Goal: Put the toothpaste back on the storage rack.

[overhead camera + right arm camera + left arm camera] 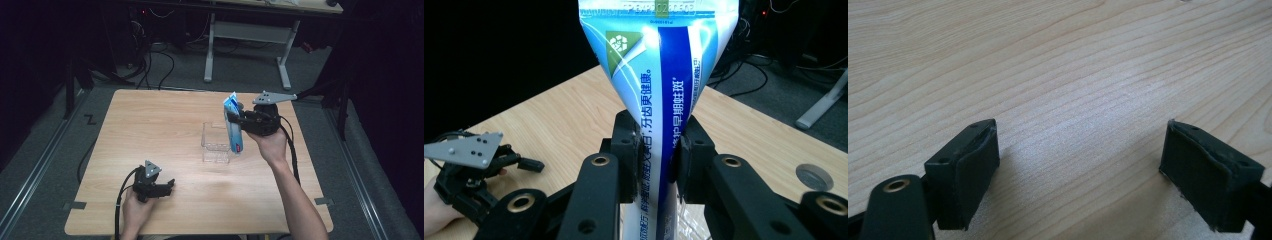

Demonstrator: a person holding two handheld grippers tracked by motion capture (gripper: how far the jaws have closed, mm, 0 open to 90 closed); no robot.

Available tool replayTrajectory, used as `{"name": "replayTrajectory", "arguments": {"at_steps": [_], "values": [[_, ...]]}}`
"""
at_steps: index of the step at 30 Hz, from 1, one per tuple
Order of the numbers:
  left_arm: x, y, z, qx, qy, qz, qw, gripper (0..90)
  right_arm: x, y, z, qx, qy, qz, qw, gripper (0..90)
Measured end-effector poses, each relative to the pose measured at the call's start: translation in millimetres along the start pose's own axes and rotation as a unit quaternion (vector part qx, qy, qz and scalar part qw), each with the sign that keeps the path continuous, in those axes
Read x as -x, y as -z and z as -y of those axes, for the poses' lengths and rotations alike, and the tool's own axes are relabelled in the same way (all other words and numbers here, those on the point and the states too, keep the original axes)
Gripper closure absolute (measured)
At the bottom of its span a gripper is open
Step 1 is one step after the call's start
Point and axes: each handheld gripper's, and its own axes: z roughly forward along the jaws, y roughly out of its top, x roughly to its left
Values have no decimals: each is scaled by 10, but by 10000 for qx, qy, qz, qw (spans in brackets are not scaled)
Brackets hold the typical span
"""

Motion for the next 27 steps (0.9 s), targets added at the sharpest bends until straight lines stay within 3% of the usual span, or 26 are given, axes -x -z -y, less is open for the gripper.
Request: {"name": "replayTrajectory", "arguments": {"at_steps": [16,27], "values": [[0,0,0,0,0,0,10000,159,-47,-250,-221,96,79,52,9999,739],[-1,1,0,-6,-10,-3,10000,159,-20,-434,-185,-96,132,219,9996,738]]}}
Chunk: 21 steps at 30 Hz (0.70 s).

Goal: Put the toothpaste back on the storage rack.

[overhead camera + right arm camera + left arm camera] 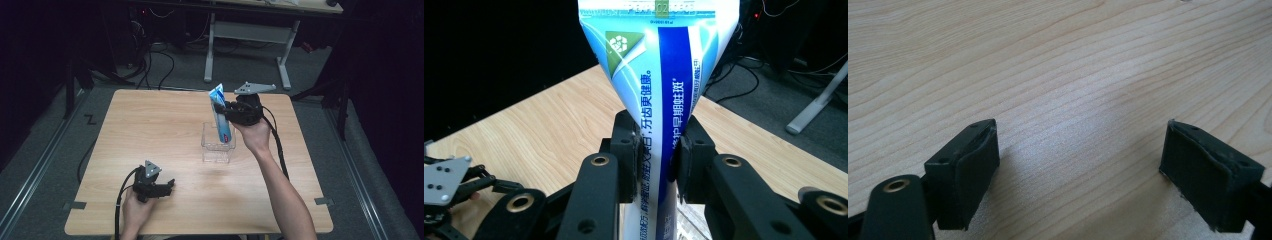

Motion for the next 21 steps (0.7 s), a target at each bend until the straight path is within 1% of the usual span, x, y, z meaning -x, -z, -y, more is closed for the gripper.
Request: {"name": "replayTrajectory", "arguments": {"at_steps": [3,9,12,13,18,21], "values": [[0,0,0,-1,0,1,10000,158,0,-41,15,-30,53,52,10000,737],[0,-1,0,0,0,1,10000,159,49,-114,84,-66,-41,52,10000,736],[0,0,0,-1,0,2,10000,158,60,-142,107,-75,-36,70,9999,736],[0,0,0,-1,2,1,10000,158,64,-167,131,-95,-67,74,9999,735],[0,-1,0,-1,3,3,10000,159,74,-202,165,-135,-34,103,9999,735],[0,-1,0,1,-1,1,10000,159,93,-224,182,-152,-94,99,9998,734]]}}
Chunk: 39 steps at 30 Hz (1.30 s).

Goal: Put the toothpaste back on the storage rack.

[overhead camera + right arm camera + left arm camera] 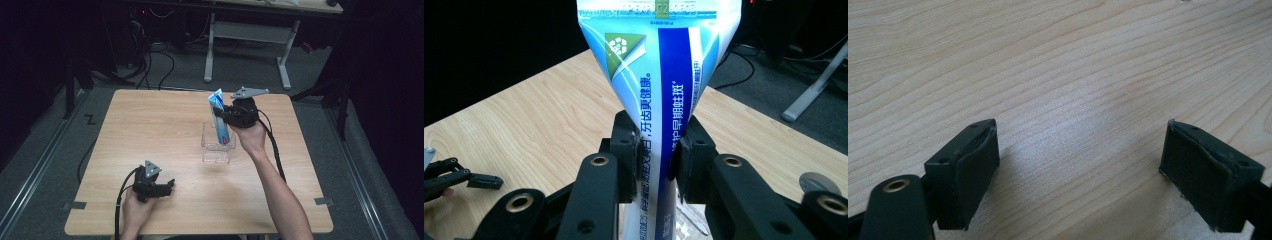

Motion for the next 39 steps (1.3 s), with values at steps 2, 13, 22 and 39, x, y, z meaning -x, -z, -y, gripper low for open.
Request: {"name": "replayTrajectory", "arguments": {"at_steps": [2,13,22,39], "values": [[0,0,0,-1,1,1,10000,158,-3,-12,4,-32,34,24,10000,734],[0,0,0,0,0,1,10000,159,41,-87,119,-224,-23,100,9997,732],[0,0,0,0,1,0,10000,158,29,-129,186,-352,96,134,9992,732],[0,1,0,-3,-1,1,10000,159,59,-205,317,-638,89,121,9978,730]]}}
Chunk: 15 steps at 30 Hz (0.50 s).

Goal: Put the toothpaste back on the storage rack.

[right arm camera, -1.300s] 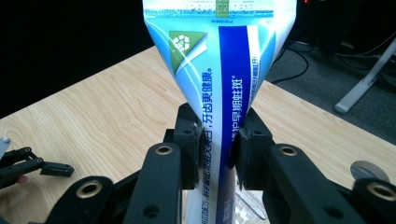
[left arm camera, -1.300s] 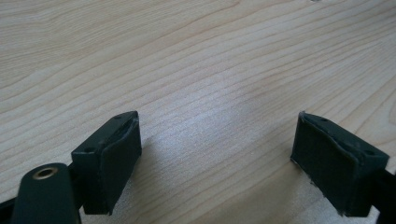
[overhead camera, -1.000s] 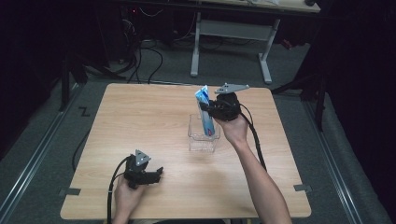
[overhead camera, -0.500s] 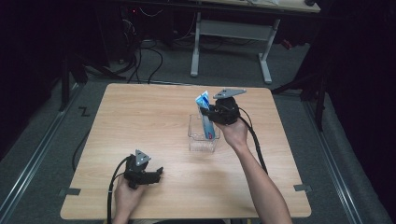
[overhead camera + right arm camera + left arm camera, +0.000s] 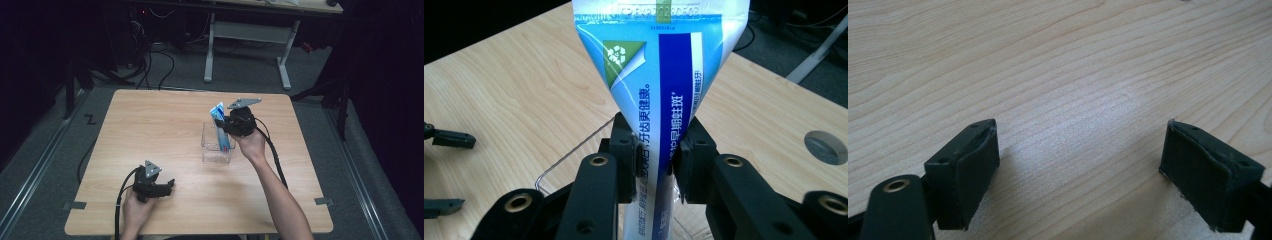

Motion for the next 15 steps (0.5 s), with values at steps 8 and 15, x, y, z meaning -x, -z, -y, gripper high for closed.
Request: {"name": "replayTrajectory", "arguments": {"at_steps": [8,15], "values": [[1,-1,0,8,9,2,10000,159,-9,-57,54,-145,31,-22,9999,729],[1,-1,0,8,9,1,10000,158,25,-104,111,-240,-93,-63,9996,727]]}}
